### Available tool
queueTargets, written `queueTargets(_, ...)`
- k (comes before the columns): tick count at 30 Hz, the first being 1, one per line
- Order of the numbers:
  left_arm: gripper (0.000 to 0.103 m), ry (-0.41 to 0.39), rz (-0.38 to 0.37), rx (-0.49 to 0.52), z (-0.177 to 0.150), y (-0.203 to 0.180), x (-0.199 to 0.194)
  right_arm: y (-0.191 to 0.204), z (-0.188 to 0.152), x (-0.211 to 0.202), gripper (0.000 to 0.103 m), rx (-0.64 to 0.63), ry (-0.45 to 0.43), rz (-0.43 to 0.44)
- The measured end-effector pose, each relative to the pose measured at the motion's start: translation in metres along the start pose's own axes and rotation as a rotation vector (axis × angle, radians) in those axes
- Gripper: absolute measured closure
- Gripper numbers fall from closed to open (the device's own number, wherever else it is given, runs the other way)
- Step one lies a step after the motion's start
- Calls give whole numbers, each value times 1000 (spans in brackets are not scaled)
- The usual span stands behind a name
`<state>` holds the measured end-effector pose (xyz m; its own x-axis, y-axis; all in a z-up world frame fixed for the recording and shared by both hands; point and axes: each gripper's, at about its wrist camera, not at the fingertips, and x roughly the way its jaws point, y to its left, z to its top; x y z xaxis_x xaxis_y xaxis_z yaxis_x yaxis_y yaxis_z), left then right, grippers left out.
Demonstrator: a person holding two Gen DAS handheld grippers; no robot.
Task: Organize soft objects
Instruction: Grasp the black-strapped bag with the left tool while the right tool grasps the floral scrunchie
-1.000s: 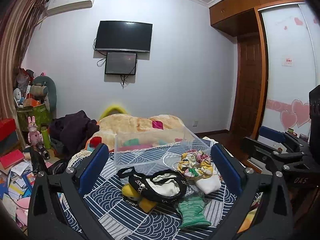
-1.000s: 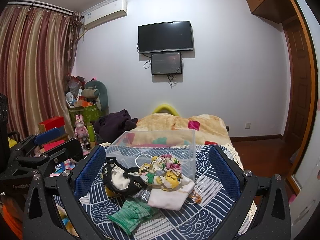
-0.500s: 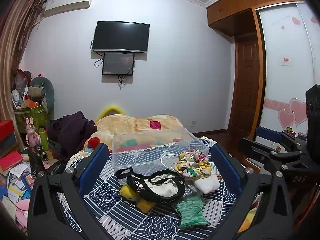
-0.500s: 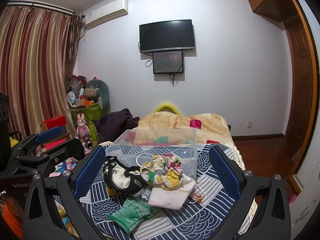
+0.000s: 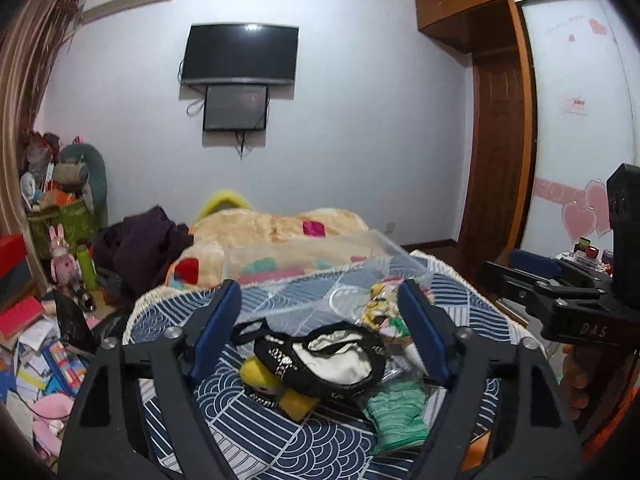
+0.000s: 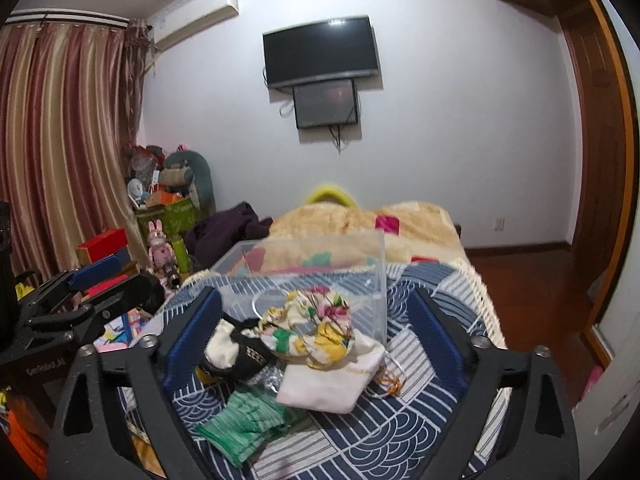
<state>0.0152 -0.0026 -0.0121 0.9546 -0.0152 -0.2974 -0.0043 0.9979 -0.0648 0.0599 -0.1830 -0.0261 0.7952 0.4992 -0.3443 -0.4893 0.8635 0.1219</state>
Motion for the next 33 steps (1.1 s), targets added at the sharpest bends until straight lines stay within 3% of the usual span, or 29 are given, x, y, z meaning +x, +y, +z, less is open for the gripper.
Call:
queueTargets(4,36,60,16,-26,-9,12,18,-12,-6,17,31,44,64,10)
queueTargets(8,43,121,46,-64,-21,27,40,-17,-10,29,53,47,97,-8)
queueTargets(11,50,176,35,-104,-31,38,55,-15,-11,36,53,47,113,-2)
queueTargets(18,50,260,-26,-165,-48,51,80,-12,-16,66,53,30,188,-3)
queueTargets(19,50,266,-31,-168,-50,50,83,-13,-17,70,54,40,196,0)
queueTargets(24,63,271,-11,-146,-54,45,90,-17,-22,74,85,76,217,18)
queueTargets(28,83,257,-21,-148,-52,45,86,-15,-18,64,91,61,171,7)
queueTargets(33,85,213,-33,-148,-45,44,69,-12,-10,48,93,41,110,-6)
